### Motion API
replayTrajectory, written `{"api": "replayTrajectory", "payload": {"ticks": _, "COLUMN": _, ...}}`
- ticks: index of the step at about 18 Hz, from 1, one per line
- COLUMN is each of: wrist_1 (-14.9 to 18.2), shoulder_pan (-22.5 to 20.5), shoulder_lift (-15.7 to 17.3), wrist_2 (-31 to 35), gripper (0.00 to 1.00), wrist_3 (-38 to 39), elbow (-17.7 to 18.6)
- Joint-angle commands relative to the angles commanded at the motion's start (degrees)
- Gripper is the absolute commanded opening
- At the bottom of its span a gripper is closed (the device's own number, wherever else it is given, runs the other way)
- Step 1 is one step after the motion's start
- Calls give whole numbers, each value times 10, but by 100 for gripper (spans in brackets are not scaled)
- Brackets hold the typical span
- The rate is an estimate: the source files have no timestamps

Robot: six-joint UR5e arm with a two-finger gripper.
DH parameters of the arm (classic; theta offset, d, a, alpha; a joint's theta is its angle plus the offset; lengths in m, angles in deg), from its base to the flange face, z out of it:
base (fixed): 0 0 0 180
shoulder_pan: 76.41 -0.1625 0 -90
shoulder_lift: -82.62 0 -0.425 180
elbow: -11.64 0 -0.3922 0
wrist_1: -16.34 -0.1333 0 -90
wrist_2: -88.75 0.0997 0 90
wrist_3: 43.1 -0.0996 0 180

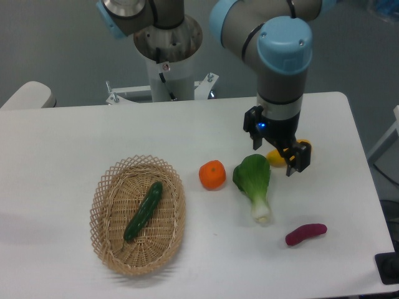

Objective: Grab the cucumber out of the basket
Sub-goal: 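Move the open gripper over the basket above the green cucumber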

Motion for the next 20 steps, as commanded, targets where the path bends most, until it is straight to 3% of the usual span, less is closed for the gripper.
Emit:
{"api": "replayTrajectory", "payload": {"ticks": 10, "wrist_1": -7, "shoulder_pan": 94, "shoulder_lift": -14, "wrist_2": -15, "gripper": 100, "wrist_3": 357, "elbow": 38}}
{"api": "replayTrajectory", "payload": {"ticks": 16, "wrist_1": -97, "shoulder_pan": 135, "shoulder_lift": -41, "wrist_2": -18, "gripper": 100, "wrist_3": 392, "elbow": 94}}
{"api": "replayTrajectory", "payload": {"ticks": 20, "wrist_1": -101, "shoulder_pan": 159, "shoulder_lift": -68, "wrist_2": -20, "gripper": 100, "wrist_3": 391, "elbow": 94}}
